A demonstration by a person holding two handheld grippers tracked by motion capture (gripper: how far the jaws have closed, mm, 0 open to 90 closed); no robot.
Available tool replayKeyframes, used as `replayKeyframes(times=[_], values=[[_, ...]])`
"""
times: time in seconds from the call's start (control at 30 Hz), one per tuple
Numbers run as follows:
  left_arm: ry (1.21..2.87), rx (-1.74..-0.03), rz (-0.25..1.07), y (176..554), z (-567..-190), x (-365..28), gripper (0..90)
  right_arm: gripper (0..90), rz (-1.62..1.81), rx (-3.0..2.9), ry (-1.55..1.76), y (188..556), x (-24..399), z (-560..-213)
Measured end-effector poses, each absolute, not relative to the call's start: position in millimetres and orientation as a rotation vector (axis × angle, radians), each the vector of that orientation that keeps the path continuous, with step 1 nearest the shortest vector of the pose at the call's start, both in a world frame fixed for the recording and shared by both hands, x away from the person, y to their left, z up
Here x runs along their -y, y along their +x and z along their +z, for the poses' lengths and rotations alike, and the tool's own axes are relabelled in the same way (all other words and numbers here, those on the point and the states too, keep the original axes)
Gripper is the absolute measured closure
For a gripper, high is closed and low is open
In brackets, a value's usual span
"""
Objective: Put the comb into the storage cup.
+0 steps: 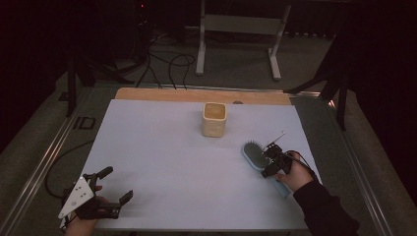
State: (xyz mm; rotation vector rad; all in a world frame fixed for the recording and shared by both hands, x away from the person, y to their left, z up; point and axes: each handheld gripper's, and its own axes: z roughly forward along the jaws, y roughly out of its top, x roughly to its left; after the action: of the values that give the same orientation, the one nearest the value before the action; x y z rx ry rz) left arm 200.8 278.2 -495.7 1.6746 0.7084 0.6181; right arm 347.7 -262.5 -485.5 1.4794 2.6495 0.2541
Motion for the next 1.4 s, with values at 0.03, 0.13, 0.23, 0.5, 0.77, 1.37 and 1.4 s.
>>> replayKeyframes(times=[0.03, 0.13, 0.23, 0.5, 0.77, 1.37, 1.4], values=[[1.675, -0.707, 0.618, 201, -496, -278, 0.0, 51.6, 0.243, -2.645, 1.483, 347, 261, -487], [1.673, -0.71, 0.618, 201, -496, -278, 0.0, 56.9, 0.216, -2.637, 1.485, 347, 260, -489], [1.673, -0.709, 0.618, 201, -496, -278, 0.0, 59.5, 0.208, -2.634, 1.484, 346, 258, -490], [1.672, -0.71, 0.619, 201, -496, -279, 0.0, 64.9, 0.206, -2.629, 1.51, 347, 257, -490], [1.676, -0.708, 0.619, 201, -496, -278, 0.0, 69.0, 0.175, -2.641, 1.51, 348, 255, -490], [1.675, -0.712, 0.618, 201, -496, -278, 0.0, 70.9, 0.413, -2.508, 1.494, 335, 261, -479], [1.675, -0.712, 0.618, 201, -496, -278, 0.0, 70.9, 0.435, -2.5, 1.489, 334, 261, -477]])
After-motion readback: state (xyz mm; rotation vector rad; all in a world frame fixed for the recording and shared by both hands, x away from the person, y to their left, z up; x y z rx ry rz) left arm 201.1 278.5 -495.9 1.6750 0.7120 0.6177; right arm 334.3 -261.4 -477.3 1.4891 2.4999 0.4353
